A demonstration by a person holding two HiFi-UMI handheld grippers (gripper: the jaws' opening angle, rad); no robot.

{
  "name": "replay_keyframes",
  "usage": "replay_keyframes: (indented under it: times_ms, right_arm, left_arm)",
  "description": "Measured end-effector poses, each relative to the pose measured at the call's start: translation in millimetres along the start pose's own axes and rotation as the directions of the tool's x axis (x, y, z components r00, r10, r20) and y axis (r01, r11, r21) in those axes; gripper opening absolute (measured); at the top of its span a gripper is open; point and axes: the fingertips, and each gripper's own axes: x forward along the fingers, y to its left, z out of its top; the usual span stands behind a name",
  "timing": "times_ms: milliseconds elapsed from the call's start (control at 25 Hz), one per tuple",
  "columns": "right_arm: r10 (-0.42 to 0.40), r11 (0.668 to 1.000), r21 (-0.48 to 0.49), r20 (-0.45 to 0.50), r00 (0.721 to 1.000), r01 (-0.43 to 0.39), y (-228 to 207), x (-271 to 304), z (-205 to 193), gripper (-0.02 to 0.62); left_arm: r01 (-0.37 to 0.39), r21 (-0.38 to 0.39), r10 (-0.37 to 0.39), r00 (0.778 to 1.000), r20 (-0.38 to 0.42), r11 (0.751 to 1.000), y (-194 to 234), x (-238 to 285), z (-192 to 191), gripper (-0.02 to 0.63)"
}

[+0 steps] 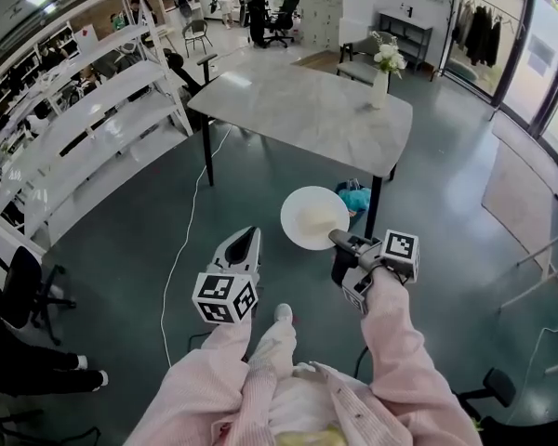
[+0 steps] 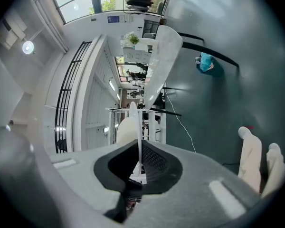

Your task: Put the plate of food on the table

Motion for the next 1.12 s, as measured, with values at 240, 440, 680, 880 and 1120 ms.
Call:
replay_keyframes:
  times_ms: [240, 440, 680, 880, 1120]
  right_arm:
    - [-0.005, 1.0, 0.011, -0.006, 1.0, 0.005, 1.2, 57.6, 48.1, 0.015]
    - [-0.002, 1.0, 0.018, -0.004, 1.0, 0.002, 11.0, 113.1, 87.8, 0.015]
    - [-0.007, 1.0, 0.017, 0.013, 1.0, 0.007, 20.5, 166.1, 132.7, 0.015]
    - [0.004, 1.0, 0.023, 0.03, 1.0, -0.004, 21.3, 200.3, 159.3, 0.015]
    - [0.0, 0.999, 0.043, 0.046, 0.999, -0.002, 17.2, 223.8, 183.1, 0.015]
  left_arm:
    - [-0.006, -0.008, 0.006, 1.0, -0.001, 1.0, 43.0, 65.0, 9.8, -0.009]
    - [-0.005, -0.017, 0.005, 1.0, -0.013, 1.0, 85.7, 120.7, 23.3, -0.008]
    - [0.01, -0.025, -0.01, 1.0, -0.015, 1.0, 125.5, 179.9, 39.3, -0.009]
    - [0.021, -0.024, -0.021, 1.0, -0.013, 1.0, 152.1, 216.2, 46.5, -0.009]
    - [0.039, -0.037, -0.04, 0.999, -0.028, 0.999, 169.6, 251.6, 44.2, -0.009]
